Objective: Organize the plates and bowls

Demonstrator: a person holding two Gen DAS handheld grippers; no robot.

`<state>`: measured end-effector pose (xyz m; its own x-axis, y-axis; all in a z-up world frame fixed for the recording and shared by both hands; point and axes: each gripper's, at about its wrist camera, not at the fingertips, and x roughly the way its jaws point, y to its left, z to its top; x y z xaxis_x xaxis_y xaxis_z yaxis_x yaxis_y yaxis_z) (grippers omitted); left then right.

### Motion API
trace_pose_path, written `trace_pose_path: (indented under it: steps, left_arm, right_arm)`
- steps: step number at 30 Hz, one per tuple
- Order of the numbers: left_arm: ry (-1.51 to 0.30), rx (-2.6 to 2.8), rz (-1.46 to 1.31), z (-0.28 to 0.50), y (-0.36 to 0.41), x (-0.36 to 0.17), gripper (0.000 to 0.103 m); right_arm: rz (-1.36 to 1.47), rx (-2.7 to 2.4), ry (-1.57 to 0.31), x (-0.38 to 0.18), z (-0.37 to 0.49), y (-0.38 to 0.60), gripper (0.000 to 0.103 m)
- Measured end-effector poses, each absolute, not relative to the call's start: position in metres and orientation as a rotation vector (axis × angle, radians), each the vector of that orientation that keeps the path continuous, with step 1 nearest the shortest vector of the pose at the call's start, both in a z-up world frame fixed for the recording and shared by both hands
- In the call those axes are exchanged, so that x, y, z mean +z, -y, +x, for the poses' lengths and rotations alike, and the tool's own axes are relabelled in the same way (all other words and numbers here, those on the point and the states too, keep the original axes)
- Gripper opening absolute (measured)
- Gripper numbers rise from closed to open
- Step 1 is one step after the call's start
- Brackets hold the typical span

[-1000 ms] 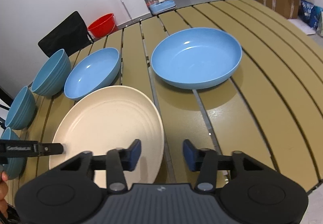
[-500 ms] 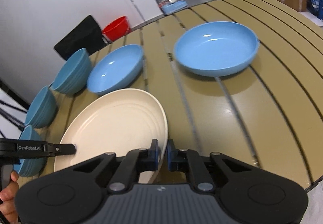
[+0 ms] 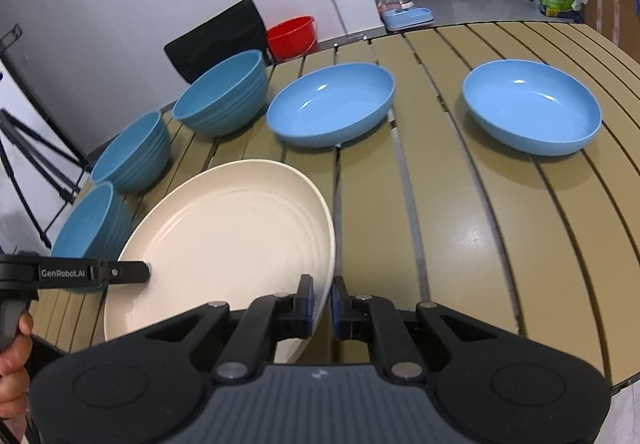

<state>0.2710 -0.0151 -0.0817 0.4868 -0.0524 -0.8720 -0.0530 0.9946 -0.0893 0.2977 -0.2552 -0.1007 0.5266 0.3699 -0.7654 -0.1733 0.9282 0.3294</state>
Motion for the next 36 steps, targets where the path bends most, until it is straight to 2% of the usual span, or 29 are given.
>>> trace_pose_path:
  steps: [23,24,26,27,28,30,31,32,33,35,36]
  left_arm:
    - [-1.05,0.048,0.08,0.263,0.03,-0.099,0.017]
    - [-1.051,0.045,0.077,0.262,0.029,-0.098,0.018]
    - [-1.041,0.033,0.066,0.261,0.029,-0.094,0.038]
    - [-1.031,0.029,0.058,0.259,0.029,-0.09,0.059]
    - [-1.009,0.029,0.058,0.257,0.03,-0.085,0.072]
    - [-0.954,0.016,0.061,0.251,0.031,-0.071,0.087]
    - [-0.934,0.009,0.056,0.248,0.032,-0.065,0.095]
    - [-0.909,-0.002,0.043,0.245,0.032,-0.059,0.101]
    - [-0.89,-0.011,0.031,0.243,0.031,-0.054,0.103]
    - [-0.874,-0.023,0.015,0.24,0.032,-0.047,0.103]
    - [-0.871,-0.029,0.009,0.239,0.033,-0.044,0.103]
  right_arm:
    - [0.105,0.314,-0.948,-0.113,0.285,0.24,0.011]
    - [0.106,0.315,-0.95,-0.112,0.285,0.24,0.012]
    - [0.111,0.319,-0.951,-0.111,0.285,0.241,0.015]
    - [0.112,0.318,-0.948,-0.109,0.284,0.242,0.023]
    - [0.115,0.32,-0.944,-0.106,0.284,0.241,0.03]
    - [0.122,0.32,-0.909,-0.097,0.28,0.244,0.063]
    - [0.122,0.315,-0.894,-0.093,0.279,0.245,0.071]
    - [0.12,0.311,-0.878,-0.088,0.277,0.246,0.082]
    - [0.121,0.305,-0.864,-0.083,0.275,0.248,0.089]
    - [0.128,0.282,-0.856,-0.076,0.273,0.253,0.096]
    - [0.13,0.26,-0.863,-0.073,0.273,0.255,0.103]
